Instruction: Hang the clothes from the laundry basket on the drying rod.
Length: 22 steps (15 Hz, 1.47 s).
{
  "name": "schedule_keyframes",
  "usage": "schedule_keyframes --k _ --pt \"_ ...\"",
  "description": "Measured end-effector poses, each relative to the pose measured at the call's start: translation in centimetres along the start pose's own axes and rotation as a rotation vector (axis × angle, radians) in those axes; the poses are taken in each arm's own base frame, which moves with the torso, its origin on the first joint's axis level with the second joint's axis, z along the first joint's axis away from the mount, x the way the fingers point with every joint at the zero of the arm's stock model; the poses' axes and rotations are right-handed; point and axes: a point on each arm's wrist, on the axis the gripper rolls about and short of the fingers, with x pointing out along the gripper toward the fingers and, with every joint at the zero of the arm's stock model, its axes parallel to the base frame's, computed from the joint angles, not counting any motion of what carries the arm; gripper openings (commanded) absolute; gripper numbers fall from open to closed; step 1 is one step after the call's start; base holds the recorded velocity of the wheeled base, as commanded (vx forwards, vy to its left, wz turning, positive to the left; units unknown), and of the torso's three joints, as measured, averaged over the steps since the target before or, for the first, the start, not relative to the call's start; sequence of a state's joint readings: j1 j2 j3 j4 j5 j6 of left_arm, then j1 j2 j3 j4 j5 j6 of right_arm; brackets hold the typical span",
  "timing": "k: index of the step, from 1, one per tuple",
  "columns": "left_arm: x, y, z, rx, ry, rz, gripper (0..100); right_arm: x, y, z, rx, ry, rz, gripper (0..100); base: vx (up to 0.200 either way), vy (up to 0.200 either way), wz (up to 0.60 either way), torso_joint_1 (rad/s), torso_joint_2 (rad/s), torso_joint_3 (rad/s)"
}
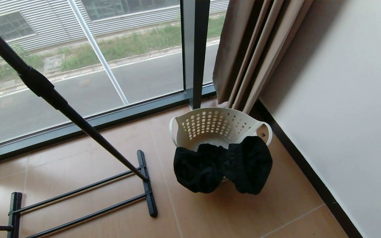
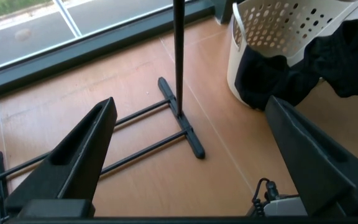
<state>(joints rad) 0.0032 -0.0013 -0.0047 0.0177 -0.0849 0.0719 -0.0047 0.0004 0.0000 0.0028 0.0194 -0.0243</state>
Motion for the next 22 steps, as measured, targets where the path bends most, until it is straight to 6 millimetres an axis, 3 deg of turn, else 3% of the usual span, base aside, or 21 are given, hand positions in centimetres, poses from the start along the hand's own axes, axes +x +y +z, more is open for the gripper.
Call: schedule_keyframes --k 6,10,15,20,22 --pt "0.0 0.0 0.0 -0.034 0.0 -0.005 100 0.7 0.0 0.5 -0.007 0.103 0.041 100 0.0 0.0 0.0 0.001 0.0 -0.094" --pt "0.0 0.0 0.0 -0.035 -0.001 -0.005 100 4.5 0.1 3.3 -0.022 0.293 0.137 100 0.0 0.0 0.0 0.0 0.0 0.0" --pt "0.0 0.0 0.0 -0.035 0.0 -0.005 100 14.6 1.0 5.0 -0.205 0.484 0.229 100 0.0 0.0 0.0 0.0 0.0 0.0" --pt "0.0 0.0 0.0 -0.035 -0.001 -0.006 100 26.3 1.9 4.1 -0.595 0.405 0.321 100 0.0 0.0 0.0 0.0 0.0 0.0" --pt "0.0 0.0 0.0 -0.035 0.0 -0.005 100 30.0 2.3 3.7 -0.708 0.371 0.345 100 0.0 0.0 0.0 0.0 0.0 0.0"
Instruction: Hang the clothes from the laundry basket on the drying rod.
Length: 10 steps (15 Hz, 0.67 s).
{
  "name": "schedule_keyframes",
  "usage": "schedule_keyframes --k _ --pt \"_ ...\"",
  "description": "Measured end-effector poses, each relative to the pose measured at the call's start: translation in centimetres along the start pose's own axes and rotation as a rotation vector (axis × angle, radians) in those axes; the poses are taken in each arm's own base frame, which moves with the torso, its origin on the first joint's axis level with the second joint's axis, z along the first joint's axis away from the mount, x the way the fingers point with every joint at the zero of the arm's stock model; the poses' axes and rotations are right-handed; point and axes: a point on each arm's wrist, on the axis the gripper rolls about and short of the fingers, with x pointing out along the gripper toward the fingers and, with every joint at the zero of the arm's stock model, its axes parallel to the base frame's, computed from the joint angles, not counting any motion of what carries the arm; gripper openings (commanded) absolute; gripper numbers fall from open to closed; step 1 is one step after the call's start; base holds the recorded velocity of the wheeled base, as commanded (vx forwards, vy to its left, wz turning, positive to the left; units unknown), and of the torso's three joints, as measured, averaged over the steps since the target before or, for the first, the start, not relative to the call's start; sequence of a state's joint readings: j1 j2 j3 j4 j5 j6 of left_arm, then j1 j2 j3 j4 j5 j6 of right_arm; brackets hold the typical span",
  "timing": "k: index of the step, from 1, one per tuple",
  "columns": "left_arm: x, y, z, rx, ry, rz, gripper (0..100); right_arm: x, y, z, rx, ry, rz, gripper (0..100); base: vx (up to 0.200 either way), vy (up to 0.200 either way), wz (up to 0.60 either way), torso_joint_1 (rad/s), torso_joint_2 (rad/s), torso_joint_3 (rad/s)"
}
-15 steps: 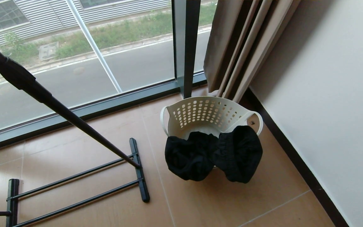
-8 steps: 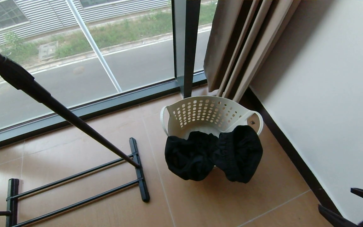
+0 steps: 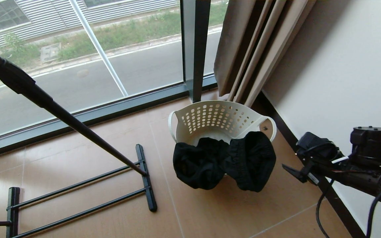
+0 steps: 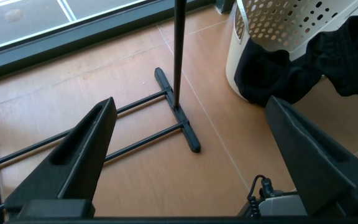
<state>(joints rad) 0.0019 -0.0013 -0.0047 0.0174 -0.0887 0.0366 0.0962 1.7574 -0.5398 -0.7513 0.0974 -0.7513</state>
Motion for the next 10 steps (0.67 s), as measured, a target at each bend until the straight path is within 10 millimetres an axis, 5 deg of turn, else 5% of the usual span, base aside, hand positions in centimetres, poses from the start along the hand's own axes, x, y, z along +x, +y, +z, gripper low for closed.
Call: schedule_keyframes --k 4,10 --pt "0.0 0.0 0.0 0.0 0.0 0.0 100 5.1 -1.1 1.7 -0.132 -0.03 0.006 100 0.0 0.0 0.0 0.0 0.0 0.0" --pt "0.0 0.0 0.0 0.0 0.0 0.0 100 9.3 -1.1 3.6 -0.181 -0.054 0.033 100 0.0 0.0 0.0 0.0 0.0 0.0"
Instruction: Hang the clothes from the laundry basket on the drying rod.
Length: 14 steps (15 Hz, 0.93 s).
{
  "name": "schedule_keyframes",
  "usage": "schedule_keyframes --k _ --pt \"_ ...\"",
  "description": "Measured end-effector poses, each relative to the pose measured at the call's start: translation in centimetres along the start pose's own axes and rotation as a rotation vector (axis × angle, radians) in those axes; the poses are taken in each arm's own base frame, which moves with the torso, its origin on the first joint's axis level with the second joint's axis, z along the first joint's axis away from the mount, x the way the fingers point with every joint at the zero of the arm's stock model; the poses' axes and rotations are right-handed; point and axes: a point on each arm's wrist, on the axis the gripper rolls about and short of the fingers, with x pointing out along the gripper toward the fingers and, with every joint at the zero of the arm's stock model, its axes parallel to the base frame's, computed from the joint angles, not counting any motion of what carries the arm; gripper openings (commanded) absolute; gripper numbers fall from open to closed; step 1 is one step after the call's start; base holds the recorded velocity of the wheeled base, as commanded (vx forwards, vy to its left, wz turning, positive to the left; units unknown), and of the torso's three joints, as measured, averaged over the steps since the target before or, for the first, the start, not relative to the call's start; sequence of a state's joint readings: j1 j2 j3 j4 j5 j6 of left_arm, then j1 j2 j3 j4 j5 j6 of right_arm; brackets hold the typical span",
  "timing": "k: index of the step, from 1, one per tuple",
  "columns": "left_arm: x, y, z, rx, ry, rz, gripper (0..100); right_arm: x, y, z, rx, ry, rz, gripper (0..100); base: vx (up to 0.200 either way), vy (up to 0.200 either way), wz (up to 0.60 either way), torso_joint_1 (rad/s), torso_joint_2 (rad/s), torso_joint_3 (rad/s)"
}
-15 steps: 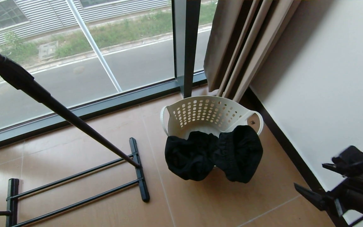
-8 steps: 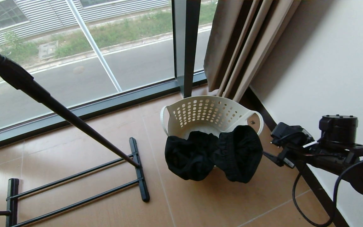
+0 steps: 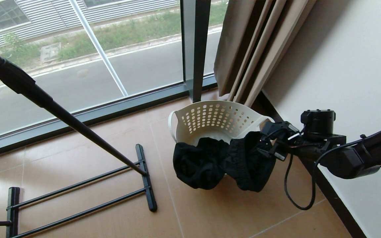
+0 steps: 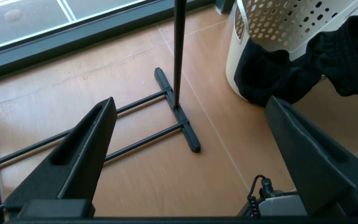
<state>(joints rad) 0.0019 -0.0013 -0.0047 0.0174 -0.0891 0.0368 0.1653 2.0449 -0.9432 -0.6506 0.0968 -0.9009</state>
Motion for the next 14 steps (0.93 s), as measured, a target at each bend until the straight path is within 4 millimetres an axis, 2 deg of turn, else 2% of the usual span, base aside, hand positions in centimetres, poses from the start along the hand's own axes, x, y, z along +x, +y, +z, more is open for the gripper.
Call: schedule_keyframes --k 7,14 --pt "0.0 0.0 0.0 0.0 0.0 0.0 100 4.5 0.1 -0.5 -0.086 0.005 -0.008 100 0.0 0.0 0.0 0.0 0.0 0.0" --pt "0.0 0.0 0.0 0.0 0.0 0.0 100 7.3 -0.6 -1.3 -0.082 0.009 -0.04 100 0.0 0.0 0.0 0.0 0.0 0.0"
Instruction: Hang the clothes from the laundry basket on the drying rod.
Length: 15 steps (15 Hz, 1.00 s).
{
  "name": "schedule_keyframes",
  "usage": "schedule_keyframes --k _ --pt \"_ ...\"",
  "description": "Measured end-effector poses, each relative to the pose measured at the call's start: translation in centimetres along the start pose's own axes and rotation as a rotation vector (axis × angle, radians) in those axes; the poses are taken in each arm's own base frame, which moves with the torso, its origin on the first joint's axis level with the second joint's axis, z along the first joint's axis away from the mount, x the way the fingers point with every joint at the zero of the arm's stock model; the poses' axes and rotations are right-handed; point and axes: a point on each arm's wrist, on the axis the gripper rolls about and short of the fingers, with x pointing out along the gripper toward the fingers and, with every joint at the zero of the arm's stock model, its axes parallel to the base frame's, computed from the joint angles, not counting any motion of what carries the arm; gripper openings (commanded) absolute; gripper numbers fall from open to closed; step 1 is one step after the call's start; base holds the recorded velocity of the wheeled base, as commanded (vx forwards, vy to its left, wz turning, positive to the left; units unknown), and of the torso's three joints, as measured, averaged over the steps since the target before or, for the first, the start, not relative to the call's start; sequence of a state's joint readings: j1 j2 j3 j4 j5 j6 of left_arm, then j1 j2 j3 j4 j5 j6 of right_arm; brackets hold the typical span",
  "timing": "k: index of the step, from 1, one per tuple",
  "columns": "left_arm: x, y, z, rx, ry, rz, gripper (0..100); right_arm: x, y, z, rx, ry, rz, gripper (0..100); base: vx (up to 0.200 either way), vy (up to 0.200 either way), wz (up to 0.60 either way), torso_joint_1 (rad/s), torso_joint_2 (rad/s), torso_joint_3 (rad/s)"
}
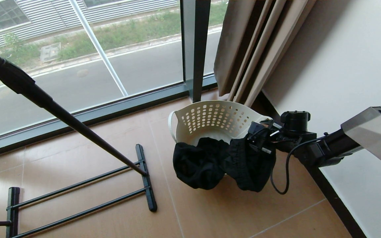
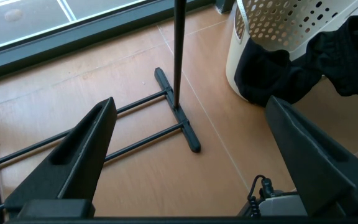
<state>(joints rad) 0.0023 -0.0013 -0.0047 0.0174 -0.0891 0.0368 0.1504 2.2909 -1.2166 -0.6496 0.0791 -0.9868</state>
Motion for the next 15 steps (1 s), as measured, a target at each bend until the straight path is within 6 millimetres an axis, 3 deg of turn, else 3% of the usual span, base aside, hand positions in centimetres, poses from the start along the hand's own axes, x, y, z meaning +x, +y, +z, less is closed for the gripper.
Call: schedule_keyframes --k 7,8,12,15 --pt "0.0 0.0 0.0 0.0 0.0 0.001 100 2.1 0.1 -0.5 0.009 0.004 -0.017 100 0.0 0.0 0.0 0.0 0.0 0.0" --pt "0.0 0.0 0.0 0.0 0.0 0.001 100 2.3 0.1 -0.5 0.013 0.008 -0.022 0 0.0 0.0 0.0 0.0 0.0 0.0" --pt "0.0 0.0 0.0 0.0 0.0 0.0 100 2.5 0.3 -0.4 0.048 0.008 -0.026 0 0.0 0.0 0.0 0.0 0.0 0.0" --pt "0.0 0.0 0.0 0.0 0.0 0.0 100 1.1 0.4 -0.2 0.052 0.012 -0.014 0 0.0 0.0 0.0 0.0 0.0 0.0"
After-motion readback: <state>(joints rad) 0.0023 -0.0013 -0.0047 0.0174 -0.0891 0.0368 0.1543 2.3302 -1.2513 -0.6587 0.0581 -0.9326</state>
